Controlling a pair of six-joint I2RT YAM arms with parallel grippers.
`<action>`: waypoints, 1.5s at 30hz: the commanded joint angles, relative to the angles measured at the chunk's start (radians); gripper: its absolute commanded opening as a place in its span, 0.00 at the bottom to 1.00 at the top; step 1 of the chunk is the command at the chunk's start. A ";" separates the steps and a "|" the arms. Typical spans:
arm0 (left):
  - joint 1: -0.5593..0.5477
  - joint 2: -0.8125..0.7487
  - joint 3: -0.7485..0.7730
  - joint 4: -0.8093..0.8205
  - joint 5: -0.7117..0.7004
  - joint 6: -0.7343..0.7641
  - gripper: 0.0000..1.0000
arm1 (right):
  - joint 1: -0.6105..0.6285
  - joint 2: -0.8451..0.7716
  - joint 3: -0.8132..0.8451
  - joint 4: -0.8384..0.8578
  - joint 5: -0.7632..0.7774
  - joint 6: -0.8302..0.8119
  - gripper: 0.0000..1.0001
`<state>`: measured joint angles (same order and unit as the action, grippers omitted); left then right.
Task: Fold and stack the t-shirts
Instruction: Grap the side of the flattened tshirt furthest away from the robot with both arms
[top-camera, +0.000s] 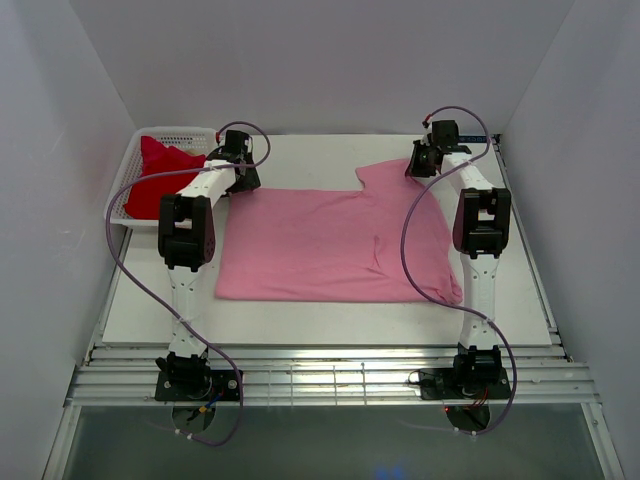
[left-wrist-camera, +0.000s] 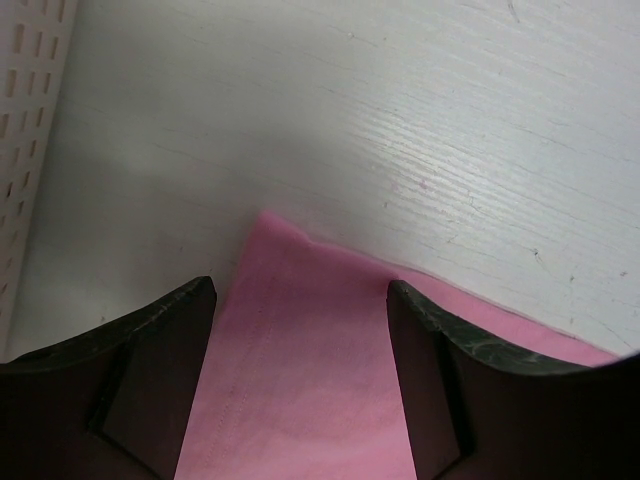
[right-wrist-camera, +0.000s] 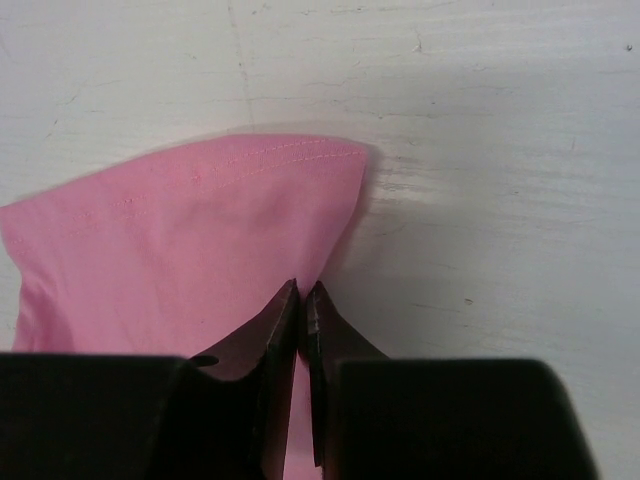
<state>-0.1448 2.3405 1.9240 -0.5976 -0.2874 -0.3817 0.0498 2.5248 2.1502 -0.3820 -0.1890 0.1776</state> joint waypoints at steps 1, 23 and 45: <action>0.014 -0.021 0.029 0.019 -0.001 0.003 0.80 | -0.005 -0.035 -0.023 -0.029 0.019 -0.030 0.14; 0.014 0.036 0.072 0.022 -0.052 0.032 0.07 | -0.007 -0.126 -0.075 -0.028 0.075 -0.063 0.08; 0.014 -0.277 -0.302 0.179 -0.053 -0.026 0.00 | -0.007 -0.472 -0.395 -0.101 0.117 -0.102 0.08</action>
<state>-0.1383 2.1532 1.6482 -0.4698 -0.3401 -0.3969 0.0471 2.0842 1.8065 -0.4732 -0.0795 0.0971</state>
